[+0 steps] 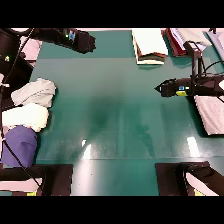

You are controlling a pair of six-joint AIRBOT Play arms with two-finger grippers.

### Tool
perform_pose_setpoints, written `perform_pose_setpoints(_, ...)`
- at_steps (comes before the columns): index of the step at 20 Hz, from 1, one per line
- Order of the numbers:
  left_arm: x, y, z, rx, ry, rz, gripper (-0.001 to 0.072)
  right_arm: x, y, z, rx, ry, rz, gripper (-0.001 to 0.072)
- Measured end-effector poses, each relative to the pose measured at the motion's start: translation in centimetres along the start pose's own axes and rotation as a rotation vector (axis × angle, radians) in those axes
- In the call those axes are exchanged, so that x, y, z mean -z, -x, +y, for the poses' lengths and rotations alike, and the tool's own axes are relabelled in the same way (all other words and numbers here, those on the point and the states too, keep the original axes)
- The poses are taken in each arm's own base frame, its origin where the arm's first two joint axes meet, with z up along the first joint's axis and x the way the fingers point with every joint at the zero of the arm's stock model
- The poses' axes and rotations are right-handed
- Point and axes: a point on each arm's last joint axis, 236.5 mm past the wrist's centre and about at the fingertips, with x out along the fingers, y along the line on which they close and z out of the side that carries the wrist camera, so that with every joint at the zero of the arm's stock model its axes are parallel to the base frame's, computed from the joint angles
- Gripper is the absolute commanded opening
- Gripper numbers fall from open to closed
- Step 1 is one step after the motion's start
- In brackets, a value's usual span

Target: Fold the shirts.

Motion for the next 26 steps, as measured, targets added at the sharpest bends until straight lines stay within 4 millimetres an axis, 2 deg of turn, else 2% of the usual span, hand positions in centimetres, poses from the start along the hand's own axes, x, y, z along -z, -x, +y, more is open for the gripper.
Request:
perform_pose_setpoints(1,-0.1,0.0,0.9,-0.035,-0.027,-0.003,0.0518,0.0,0.0,0.0,0.000,-0.001,-0.001,0.0018)
perform_pose_setpoints(2,0.0,0.1,2.5,-0.097,-0.048,0.004,0.0647,0.0,0.0,0.0,-0.001,-0.002,-0.001,0.0018)
perform_pose_setpoints(4,1.1,0.9,8.4,-0.297,-0.043,0.049,0.0648,-0.1,0.0,0.3,-0.013,-0.009,-0.004,0.0018)
perform_pose_setpoints(6,3.4,2.1,14.7,-0.468,0.015,0.120,0.0649,-0.3,0.0,0.5,-0.023,-0.016,-0.013,0.0018)
perform_pose_setpoints(9,9.8,3.3,23.0,-0.639,0.159,0.269,0.0650,-0.7,0.0,0.7,-0.031,-0.024,-0.030,0.0018)
perform_pose_setpoints(11,15.0,3.2,26.9,-0.697,0.237,0.371,0.0649,-0.9,0.0,0.8,-0.034,-0.026,-0.039,0.0019)
perform_pose_setpoints(14,22.1,2.9,31.3,-0.751,0.321,0.472,0.0649,-1.1,0.0,0.8,-0.036,-0.029,-0.044,0.0018)
perform_pose_setpoints(15,23.8,2.9,32.2,-0.763,0.349,0.492,0.0650,-1.1,0.0,0.8,-0.036,-0.029,-0.048,0.0019)
perform_pose_setpoints(18,27.3,2.8,34.4,-0.788,0.415,0.515,0.0648,-1.2,0.0,0.8,-0.036,-0.029,-0.049,0.0019)
perform_pose_setpoints(19,27.8,2.8,34.8,-0.793,0.427,0.514,0.0624,-1.2,0.0,0.8,-0.036,-0.030,-0.050,0.0019)
perform_pose_setpoints(21,28.6,2.7,35.2,-0.795,0.448,0.516,0.0209,-1.2,0.0,0.8,-0.036,-0.030,-0.052,0.0019)
perform_pose_setpoints(22,28.5,2.8,35.4,-0.798,0.452,0.509,0.0057,-1.3,0.0,0.8,-0.035,-0.032,-0.055,0.0019)
perform_pose_setpoints(23,28.2,3.0,35.6,-0.803,0.453,0.502,0.0026,-1.3,0.0,0.8,-0.035,-0.036,-0.056,0.0018)
perform_pose_setpoints(24,27.6,3.4,35.7,-0.809,0.453,0.485,0.0026,-1.4,0.0,0.8,-0.035,-0.038,-0.057,0.0018)
perform_pose_setpoints(26,24.4,4.8,35.7,-0.824,0.438,0.409,0.0025,-1.9,0.4,1.0,-0.036,-0.037,-0.071,0.0018)
